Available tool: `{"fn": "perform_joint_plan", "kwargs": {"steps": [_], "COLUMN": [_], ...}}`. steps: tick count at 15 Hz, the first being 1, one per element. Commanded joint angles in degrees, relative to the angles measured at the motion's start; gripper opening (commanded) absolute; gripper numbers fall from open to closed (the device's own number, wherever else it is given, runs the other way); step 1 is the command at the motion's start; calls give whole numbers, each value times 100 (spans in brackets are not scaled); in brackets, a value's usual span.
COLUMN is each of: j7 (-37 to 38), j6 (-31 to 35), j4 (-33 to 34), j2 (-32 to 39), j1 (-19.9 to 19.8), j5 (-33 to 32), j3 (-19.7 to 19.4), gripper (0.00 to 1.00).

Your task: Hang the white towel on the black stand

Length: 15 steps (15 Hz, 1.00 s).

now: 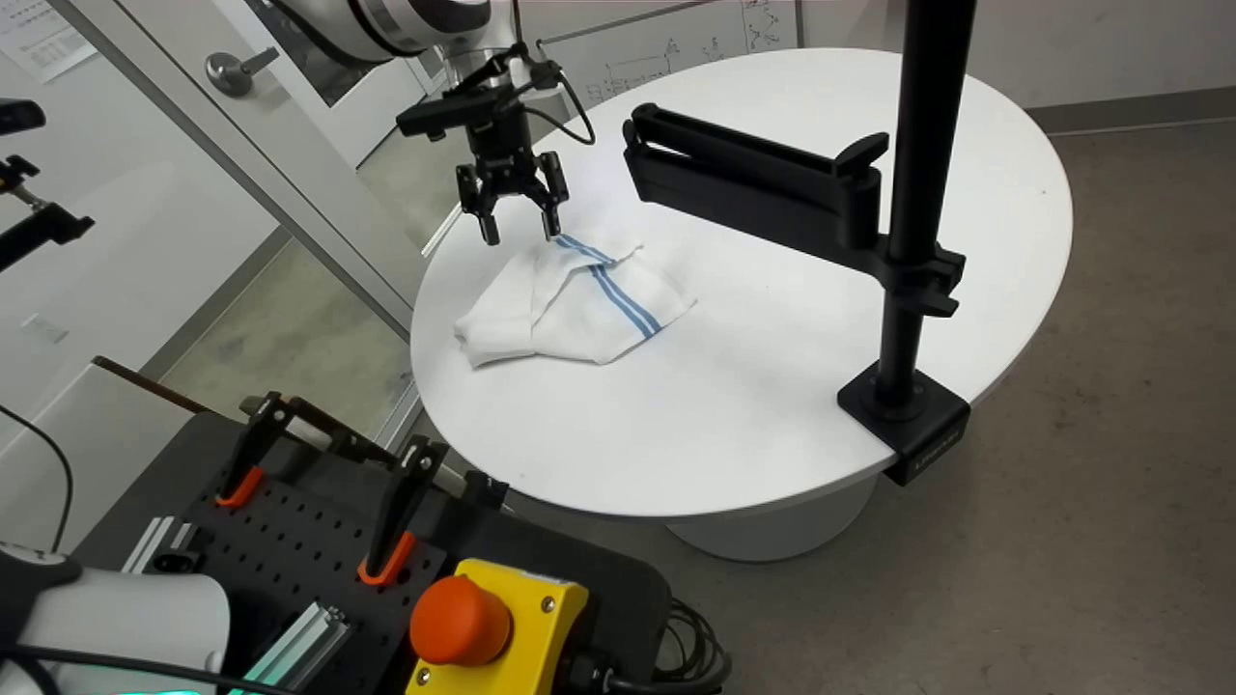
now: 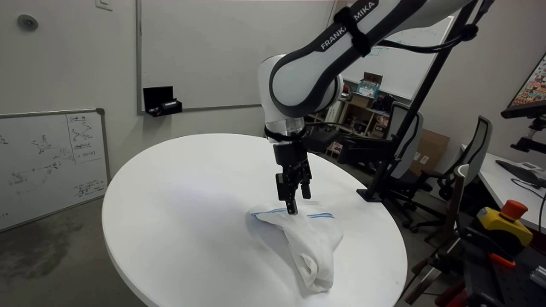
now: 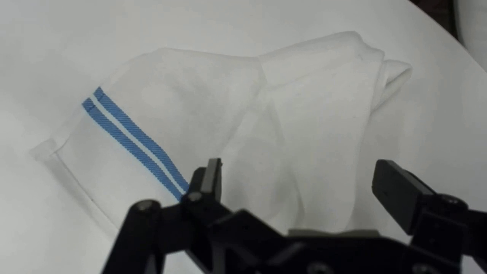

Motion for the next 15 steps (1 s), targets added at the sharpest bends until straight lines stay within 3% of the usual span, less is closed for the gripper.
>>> {"fn": "perform_joint_plan", "kwargs": {"steps": [1, 6, 15], "j7": [1, 98, 416], "j6": [380, 976, 923], "j4": [27, -90, -115], "j2": [138, 250, 295], "j1": [78, 106, 234], "j5": [-220, -350, -361], "j3": [-160, -260, -422], "gripper": [100, 100, 100]}}
